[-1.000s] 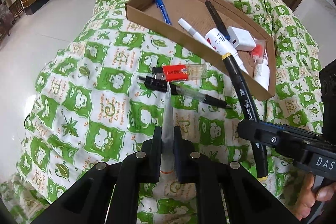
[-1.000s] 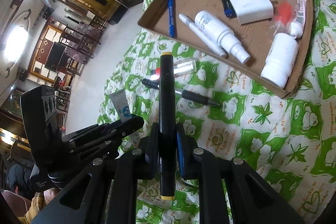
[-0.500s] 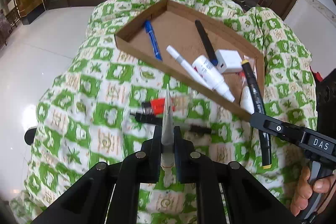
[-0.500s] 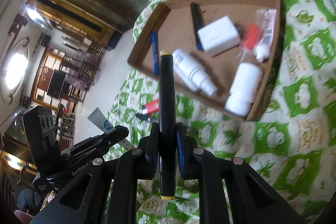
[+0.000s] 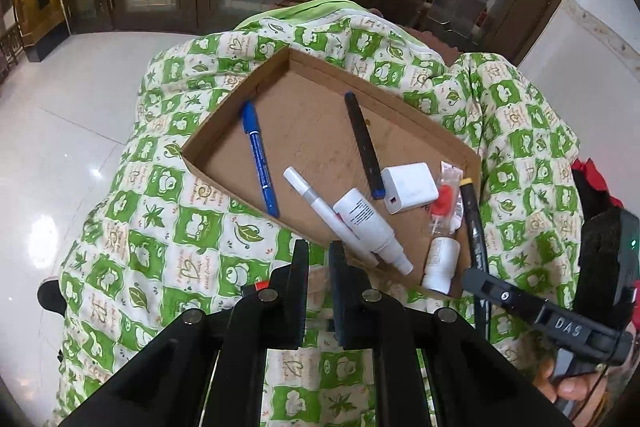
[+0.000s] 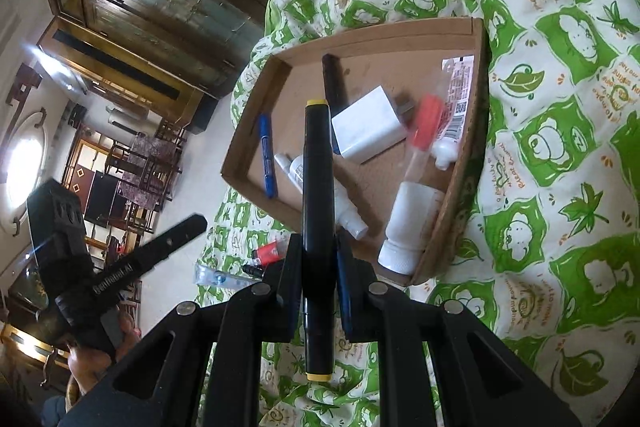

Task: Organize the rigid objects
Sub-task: 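Carry the toothpaste tube and black marker toward the tray with both grippers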

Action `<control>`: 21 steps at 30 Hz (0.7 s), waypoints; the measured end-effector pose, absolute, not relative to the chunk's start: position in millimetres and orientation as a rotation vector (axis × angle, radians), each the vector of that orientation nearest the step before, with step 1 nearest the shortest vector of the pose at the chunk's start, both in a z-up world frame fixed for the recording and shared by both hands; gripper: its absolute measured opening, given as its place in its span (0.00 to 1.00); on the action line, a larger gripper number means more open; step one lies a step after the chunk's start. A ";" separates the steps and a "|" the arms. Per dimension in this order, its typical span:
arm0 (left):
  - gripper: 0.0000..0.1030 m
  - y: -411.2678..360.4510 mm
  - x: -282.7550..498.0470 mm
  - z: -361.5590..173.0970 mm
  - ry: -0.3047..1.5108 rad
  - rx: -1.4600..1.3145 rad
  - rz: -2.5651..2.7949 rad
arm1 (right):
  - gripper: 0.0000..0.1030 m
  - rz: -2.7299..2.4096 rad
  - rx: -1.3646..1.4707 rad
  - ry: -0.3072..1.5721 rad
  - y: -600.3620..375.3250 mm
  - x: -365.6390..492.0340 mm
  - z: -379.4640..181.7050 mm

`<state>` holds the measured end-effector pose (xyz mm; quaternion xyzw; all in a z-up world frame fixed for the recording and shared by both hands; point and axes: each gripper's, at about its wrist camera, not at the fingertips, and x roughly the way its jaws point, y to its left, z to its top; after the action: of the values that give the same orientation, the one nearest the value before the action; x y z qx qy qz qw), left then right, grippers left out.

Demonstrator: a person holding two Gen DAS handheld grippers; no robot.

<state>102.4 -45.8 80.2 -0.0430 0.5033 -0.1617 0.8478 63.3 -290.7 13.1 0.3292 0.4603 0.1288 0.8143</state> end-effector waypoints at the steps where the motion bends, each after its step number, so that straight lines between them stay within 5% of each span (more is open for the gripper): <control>1: 0.09 -43.8 102.5 79.8 1.065 -0.090 -0.338 | 0.14 0.277 0.700 0.984 -289.5 63.5 12.6; 4: 0.10 -30.5 98.5 68.1 1.116 -0.126 -0.315 | 0.14 0.288 0.693 0.991 -287.2 62.3 12.4; 8: 0.42 -10.7 85.5 40.3 1.198 -0.118 -0.285 | 0.14 0.302 0.686 1.000 -283.0 61.5 12.2; 21: 0.47 -29.6 61.8 7.6 1.140 0.421 -0.462 | 0.14 0.300 0.671 1.029 -272.9 66.8 5.1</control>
<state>61.8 -29.6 7.6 0.1962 0.5305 -0.2153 0.7960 66.8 -272.9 5.1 0.3137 0.4810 0.1402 0.8066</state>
